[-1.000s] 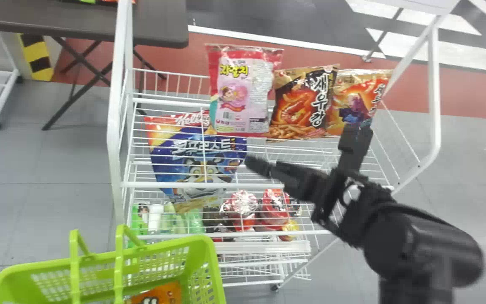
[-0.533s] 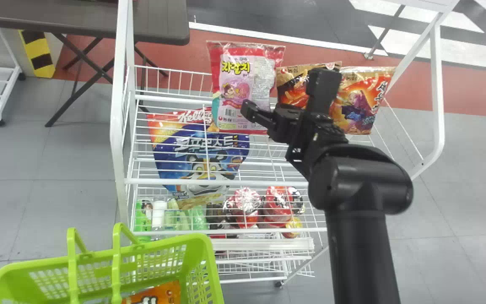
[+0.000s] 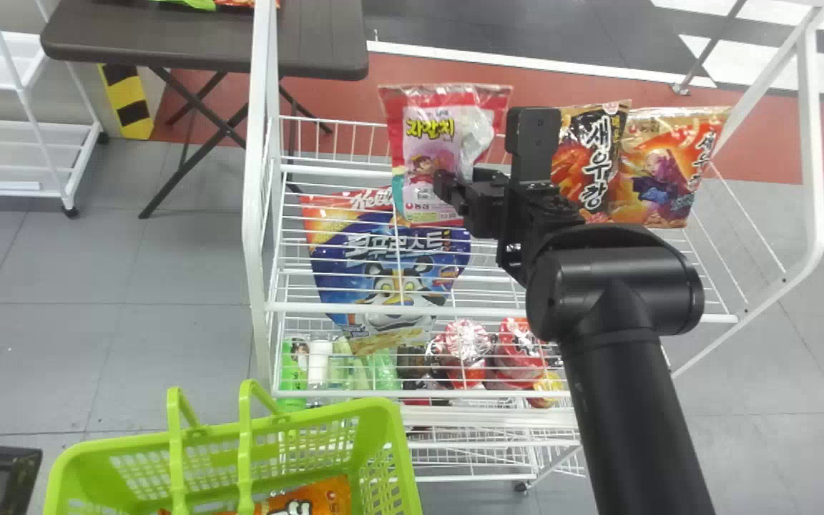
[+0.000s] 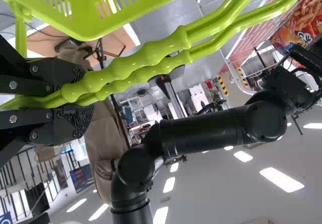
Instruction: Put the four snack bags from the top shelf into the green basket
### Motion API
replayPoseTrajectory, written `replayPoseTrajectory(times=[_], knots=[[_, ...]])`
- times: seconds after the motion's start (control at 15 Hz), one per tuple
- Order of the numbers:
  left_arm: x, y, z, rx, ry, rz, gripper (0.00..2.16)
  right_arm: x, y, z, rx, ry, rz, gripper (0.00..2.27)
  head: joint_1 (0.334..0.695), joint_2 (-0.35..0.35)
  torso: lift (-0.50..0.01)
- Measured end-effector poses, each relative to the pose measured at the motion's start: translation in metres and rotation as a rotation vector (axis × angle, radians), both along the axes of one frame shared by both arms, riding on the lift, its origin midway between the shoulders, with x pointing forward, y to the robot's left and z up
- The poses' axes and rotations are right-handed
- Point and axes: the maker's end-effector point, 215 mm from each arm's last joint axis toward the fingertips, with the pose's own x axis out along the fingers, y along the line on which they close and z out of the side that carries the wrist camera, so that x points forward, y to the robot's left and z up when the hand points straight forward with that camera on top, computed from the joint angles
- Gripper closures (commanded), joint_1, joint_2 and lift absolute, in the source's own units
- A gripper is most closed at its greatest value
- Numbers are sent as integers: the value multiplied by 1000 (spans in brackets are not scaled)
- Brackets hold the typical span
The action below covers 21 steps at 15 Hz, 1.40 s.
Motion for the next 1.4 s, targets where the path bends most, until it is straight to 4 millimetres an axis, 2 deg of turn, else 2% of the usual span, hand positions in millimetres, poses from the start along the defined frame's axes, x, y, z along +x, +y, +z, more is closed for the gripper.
replayPoseTrajectory(times=[0.13, 0.27, 0.4, 0.53, 0.67, 0.87, 1.07, 1.13, 1.33, 1.4], knots=[[-1, 0, -1, 1, 3, 0, 2145, -7, -2, -4, 3, 8, -4, 2260, 695, -186, 0], [-2, 1, -1, 1, 5, 1, 2145, -10, -4, 5, 9, -17, -5, 2260, 695, -189, 0], [-2, 3, -1, 0, 4, 6, 2145, -20, -1, 20, 36, -51, 8, 2260, 695, -186, 0], [-1, 5, -1, 2, 1, 12, 2145, -48, 8, 45, 84, -85, 26, 2260, 695, -179, 0], [-1, 6, -1, 2, 2, 14, 2145, -89, 21, 60, 130, -56, 51, 2260, 695, -171, 0], [1, 6, -1, -1, 2, 17, 2145, -170, 44, 61, 173, 77, 100, 2260, 695, -150, 0], [2, 5, -1, -4, 1, 19, 2145, -251, 69, 50, 244, 234, 170, 2260, 695, -131, 0], [2, 4, -1, -6, 0, 18, 2145, -278, 79, 44, 263, 295, 200, 2260, 695, -106, 0], [2, 1, 0, -12, 0, 14, 2145, -340, 116, 31, 319, 451, 311, 2260, 695, -47, 0], [1, 0, 0, -13, 0, 13, 2145, -350, 127, 30, 335, 474, 341, 2260, 695, -17, 0]])
